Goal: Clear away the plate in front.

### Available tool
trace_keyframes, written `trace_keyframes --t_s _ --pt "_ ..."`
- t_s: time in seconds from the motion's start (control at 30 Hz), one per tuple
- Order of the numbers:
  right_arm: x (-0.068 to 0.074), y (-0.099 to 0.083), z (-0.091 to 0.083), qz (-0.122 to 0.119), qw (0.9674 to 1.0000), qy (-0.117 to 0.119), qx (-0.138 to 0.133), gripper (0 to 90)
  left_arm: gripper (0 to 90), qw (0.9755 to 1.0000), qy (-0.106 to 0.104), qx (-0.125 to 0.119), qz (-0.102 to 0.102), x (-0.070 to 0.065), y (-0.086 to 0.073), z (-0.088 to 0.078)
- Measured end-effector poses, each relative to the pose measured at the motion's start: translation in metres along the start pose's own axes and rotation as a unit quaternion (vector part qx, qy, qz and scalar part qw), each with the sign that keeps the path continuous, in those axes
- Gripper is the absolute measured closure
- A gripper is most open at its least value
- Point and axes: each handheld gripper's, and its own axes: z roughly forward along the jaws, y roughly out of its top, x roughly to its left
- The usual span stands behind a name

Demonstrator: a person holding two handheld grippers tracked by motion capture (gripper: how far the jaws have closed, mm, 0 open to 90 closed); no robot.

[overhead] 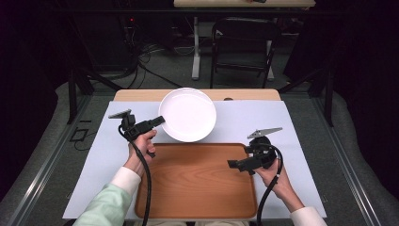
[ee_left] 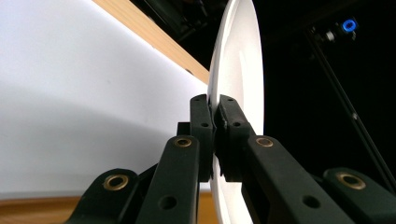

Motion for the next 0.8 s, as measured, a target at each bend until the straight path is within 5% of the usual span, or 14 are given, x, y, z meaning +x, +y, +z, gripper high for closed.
trace_keyframes --t_s 0.63,0.8 --pt "-0.015 0.029 0.031 0.052 0.9959 0.05 -0.054 19.0 86.7 0.9956 -0.056 0.063 0.041 -0.019 -0.033 -0.004" --pt "-0.017 0.029 0.033 0.071 0.9939 0.057 -0.063 38.9 86.5 0.9926 -0.067 0.08 0.063 -0.023 -0.045 -0.007"
